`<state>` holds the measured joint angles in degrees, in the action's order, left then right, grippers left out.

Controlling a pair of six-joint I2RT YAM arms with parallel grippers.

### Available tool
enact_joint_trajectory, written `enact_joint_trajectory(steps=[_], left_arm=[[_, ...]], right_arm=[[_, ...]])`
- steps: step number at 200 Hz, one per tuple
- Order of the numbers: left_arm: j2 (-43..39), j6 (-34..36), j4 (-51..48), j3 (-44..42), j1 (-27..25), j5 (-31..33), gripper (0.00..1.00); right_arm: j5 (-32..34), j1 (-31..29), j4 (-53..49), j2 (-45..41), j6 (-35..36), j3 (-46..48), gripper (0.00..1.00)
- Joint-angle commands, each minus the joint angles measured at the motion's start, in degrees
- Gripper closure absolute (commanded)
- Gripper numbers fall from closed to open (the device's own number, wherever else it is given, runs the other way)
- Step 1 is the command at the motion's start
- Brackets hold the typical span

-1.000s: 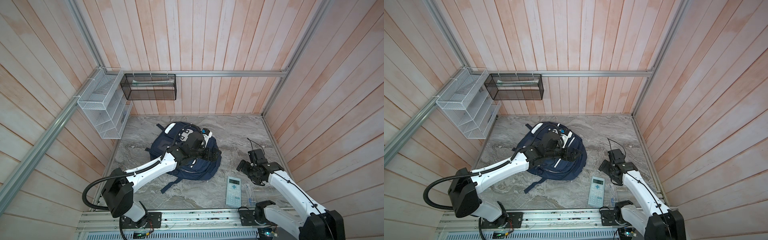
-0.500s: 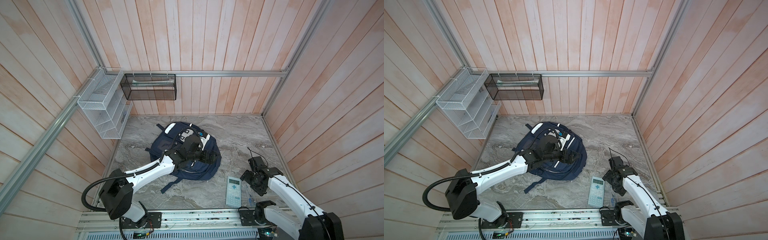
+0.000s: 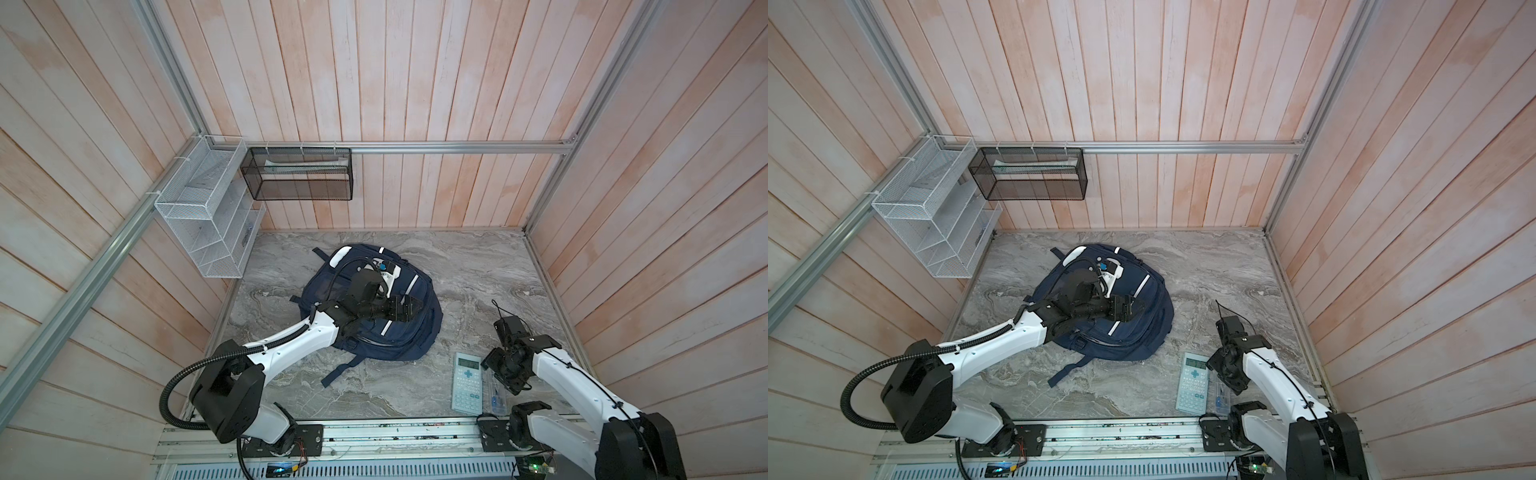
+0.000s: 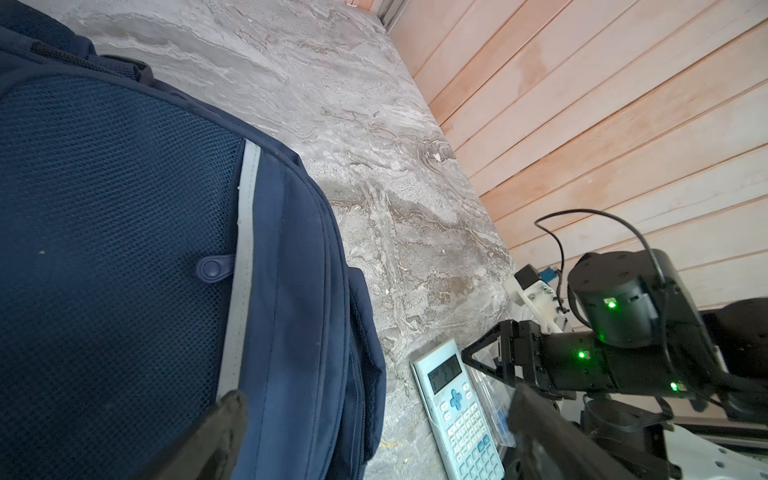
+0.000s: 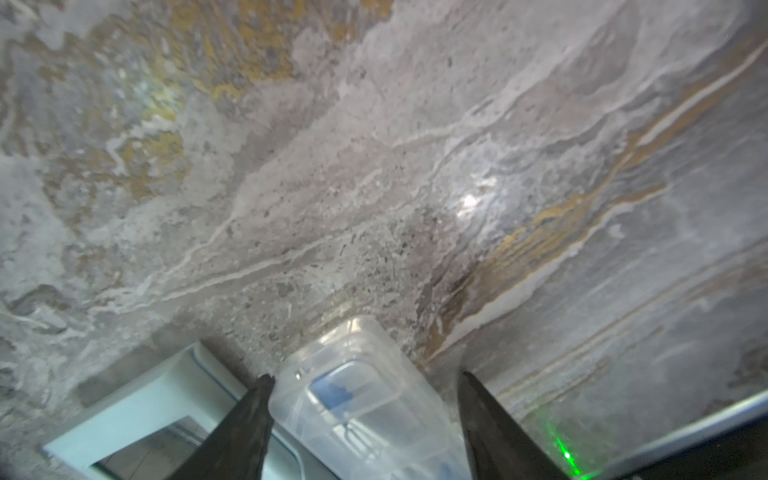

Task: Pack the student bag
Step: 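Lower the right gripper onto the clear pen box and grasp it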

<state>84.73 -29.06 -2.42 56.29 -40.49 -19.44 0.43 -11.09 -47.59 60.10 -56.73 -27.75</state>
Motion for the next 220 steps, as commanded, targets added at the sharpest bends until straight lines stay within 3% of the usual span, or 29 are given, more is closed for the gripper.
enact_joint_trajectory(steps=[1,71,117,170,195,220], left_arm=[[-1.0,-0.6,2.3,-0.8,0.3,-1.6,0.01],[-0.2,-1.3,2.8,-0.8,0.7,-1.8,0.00],[-1.0,-0.2,-0.5,-0.2,0.6,3.6,0.00],[-0.2,-1.1,-1.0,0.1,0.6,4.3,0.00],[-2.4,-3.0,2.1,-2.5,0.7,5.5,0.00],[-2.4,-2.3,0.0,-1.4,0.7,6.7,0.00]], right_arm=[[-0.3,0.1,-1.1,0.4,-0.3,0.6,0.32],[2.6,0.7,0.5,0.2,-1.8,0.7,0.45],[4.8,7.3,6.8,1.4,2.6,-0.7,0.49],[4.8,9.5,19.4,17.6,12.4,-10.6,0.47],[6.0,9.6,19.0,27.5,15.7,-19.2,0.44],[5.1,9.6,18.1,28.9,17.6,-22.1,0.40]])
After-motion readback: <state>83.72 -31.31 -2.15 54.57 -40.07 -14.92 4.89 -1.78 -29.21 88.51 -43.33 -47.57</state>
